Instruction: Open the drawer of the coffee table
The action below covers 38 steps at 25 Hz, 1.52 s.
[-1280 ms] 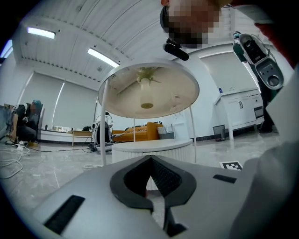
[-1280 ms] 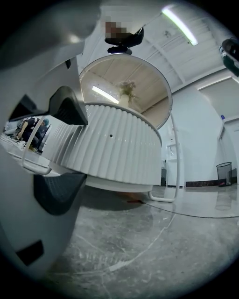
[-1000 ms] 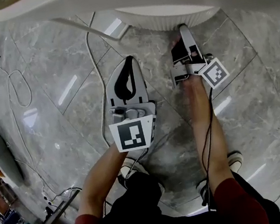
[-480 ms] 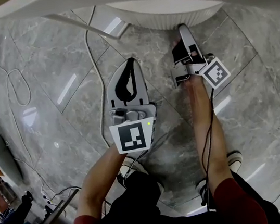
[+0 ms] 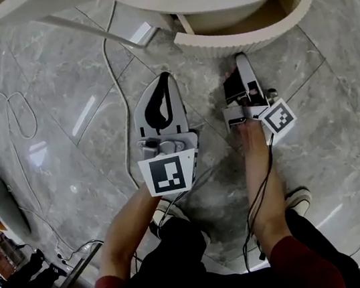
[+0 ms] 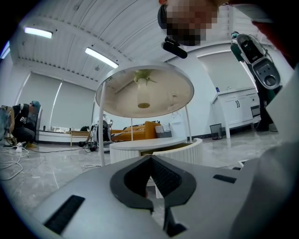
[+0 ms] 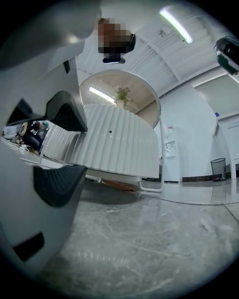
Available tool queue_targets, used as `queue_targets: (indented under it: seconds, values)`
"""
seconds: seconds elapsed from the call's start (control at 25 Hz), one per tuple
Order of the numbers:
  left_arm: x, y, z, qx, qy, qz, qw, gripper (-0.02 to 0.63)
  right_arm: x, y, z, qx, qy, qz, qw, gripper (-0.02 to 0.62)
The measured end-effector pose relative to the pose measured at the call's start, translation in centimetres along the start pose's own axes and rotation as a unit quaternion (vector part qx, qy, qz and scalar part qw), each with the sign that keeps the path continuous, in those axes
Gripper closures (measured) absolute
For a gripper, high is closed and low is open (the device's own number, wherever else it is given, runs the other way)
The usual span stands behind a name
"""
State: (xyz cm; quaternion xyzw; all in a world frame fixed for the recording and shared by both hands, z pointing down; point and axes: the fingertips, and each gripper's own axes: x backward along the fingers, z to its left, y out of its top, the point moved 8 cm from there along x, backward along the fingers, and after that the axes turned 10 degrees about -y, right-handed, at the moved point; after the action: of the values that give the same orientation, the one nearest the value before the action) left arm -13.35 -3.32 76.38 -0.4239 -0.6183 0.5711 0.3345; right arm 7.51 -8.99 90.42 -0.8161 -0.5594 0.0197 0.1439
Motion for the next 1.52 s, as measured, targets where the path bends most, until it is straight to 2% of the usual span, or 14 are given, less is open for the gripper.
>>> queue_targets:
  seconds: [0.36, 0.92, 1.08, 1.4, 1.52]
  values:
    - [1.7, 0.8, -1.5, 0.003, -0.015, -0.005, 0.9999, 0.594, 6.0, -0.2, 1.1, -0.001, -0.009, -0.003, 1.0, 0.357]
    - [2.4, 2.0, -3.7, -0.03, -0.043, -0.011, 0.9986, 0.594, 13.6, 0.2, 2.2, 0.0, -0.013, 0.009, 1.0, 0.357]
    - [2.6, 2.1, -3.9, -0.025, -0.044, -0.006, 0.9987, 0.594, 13.6, 0.1, 2.7, 0.021, -0.02, 0.02, 0.999, 0.347]
    - [2.8, 2.5, -4.8, -0.019, -0.047, -0.01, 0.9987, 0.594, 14.0, 0.0, 2.4, 0.006, -0.033, 0.019, 0.999, 0.347]
    - [2.5, 3.1, -4.7, -0.017, -0.038, -0.012, 0.999, 0.594, 14.7, -0.1, 2.7, -0.001, -0.053, 0.017, 0.998, 0.347]
